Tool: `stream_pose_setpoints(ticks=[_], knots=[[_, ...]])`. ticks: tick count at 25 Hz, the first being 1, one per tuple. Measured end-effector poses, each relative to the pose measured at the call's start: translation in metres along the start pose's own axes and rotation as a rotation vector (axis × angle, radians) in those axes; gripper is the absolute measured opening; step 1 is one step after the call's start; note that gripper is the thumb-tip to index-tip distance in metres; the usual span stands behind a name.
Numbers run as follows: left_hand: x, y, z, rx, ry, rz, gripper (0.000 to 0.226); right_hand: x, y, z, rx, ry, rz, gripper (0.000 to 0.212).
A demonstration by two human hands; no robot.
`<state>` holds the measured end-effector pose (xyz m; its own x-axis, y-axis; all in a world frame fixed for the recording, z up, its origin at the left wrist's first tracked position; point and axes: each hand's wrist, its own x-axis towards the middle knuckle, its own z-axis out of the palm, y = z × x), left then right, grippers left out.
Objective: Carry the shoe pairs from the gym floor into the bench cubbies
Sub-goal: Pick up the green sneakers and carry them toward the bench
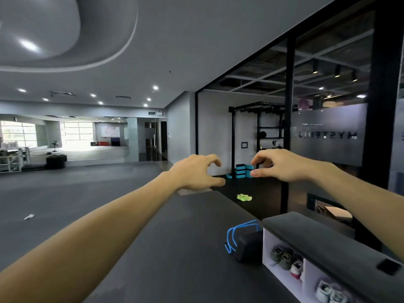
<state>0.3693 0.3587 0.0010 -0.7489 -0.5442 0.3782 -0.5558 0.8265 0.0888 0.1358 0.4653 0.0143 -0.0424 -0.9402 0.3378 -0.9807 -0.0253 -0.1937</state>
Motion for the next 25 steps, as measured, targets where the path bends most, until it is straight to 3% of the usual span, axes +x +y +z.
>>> stream_pose_setpoints(ticks=[6,13,19,25], knots=[[0.12,-0.116,0.025,-0.014,0.005,-0.052,0.056,0.164,0.047,0.037,0.032,-0.013,0.006,0.04],[0.274,-0.275,0.106,-0.057,-0.024,-0.06,0.055,0.364,0.112,0.133,0.044,-0.096,0.022,0.042],[0.441,-0.411,0.143,-0.079,-0.057,-0.031,0.053,0.554,0.175,0.183,0.077,-0.094,0.091,0.038],[0.604,-0.501,0.201,-0.092,-0.053,0.013,0.052,0.712,0.255,0.23,0.065,-0.07,0.118,0.036]])
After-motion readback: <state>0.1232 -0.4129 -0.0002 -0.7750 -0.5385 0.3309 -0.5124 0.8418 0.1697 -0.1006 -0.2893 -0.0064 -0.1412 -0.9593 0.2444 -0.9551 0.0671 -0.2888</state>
